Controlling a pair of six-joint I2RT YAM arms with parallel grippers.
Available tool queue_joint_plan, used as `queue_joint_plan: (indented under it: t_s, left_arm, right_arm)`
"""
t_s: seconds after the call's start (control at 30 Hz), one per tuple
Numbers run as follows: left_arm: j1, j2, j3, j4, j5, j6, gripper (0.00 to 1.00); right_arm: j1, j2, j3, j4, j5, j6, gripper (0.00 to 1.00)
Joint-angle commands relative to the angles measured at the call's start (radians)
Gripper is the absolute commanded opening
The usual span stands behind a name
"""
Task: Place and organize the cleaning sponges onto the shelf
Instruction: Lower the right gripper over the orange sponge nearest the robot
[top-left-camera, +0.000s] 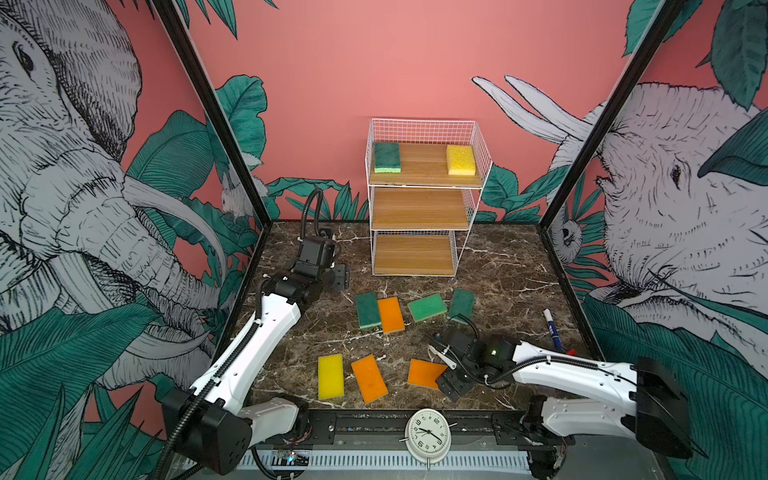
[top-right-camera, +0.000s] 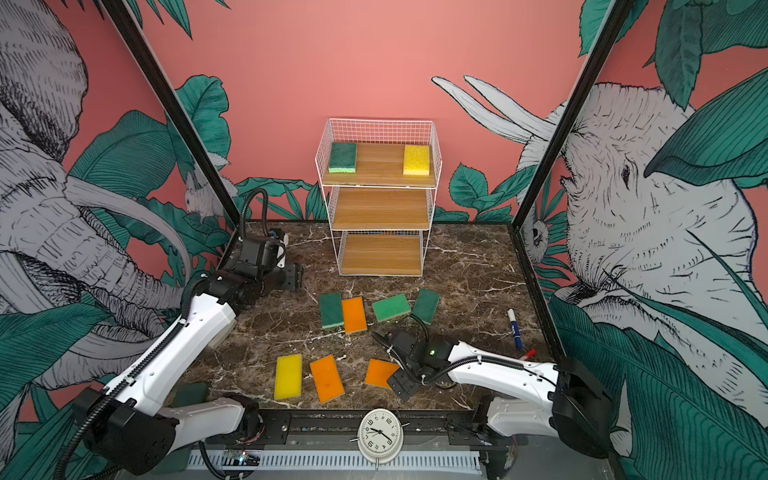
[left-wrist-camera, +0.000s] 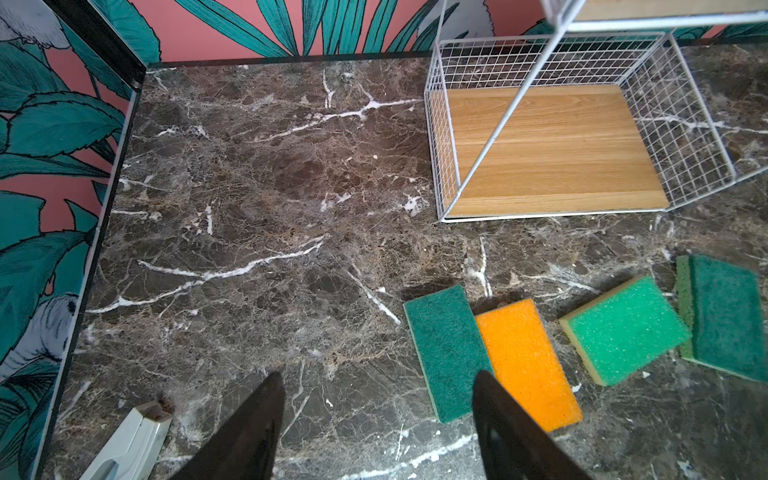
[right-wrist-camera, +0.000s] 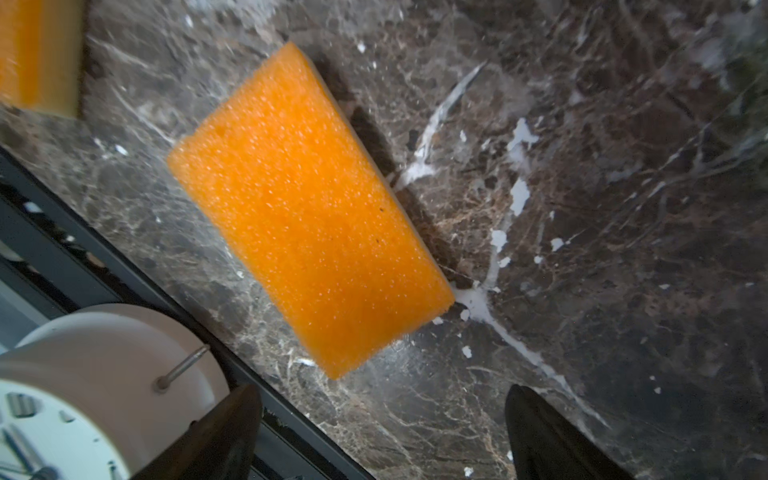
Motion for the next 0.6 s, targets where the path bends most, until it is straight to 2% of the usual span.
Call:
queue_joint_plan:
  t_s: [0.0, 0.23, 0.57]
  left_arm:
    - [0.004, 0.001, 0.010, 0.001, -0.003, 0.010, 0.73]
    - [0.007, 0.005, 0.009, 0.006, -0.007, 0.015, 0.73]
    - [0.012, 0.006, 0.027, -0.009, -0.005, 0.026, 0.73]
  right_arm:
    - [0.016, 0.047, 0.012, -0.015, -0.021, -0.035, 0.94]
    - [0.023, 0.066, 0.013, 0.022, 0.012, -0.042, 0.94]
    - [0.023, 0.208, 0.069, 0.031, 0.020, -0.078, 0.95]
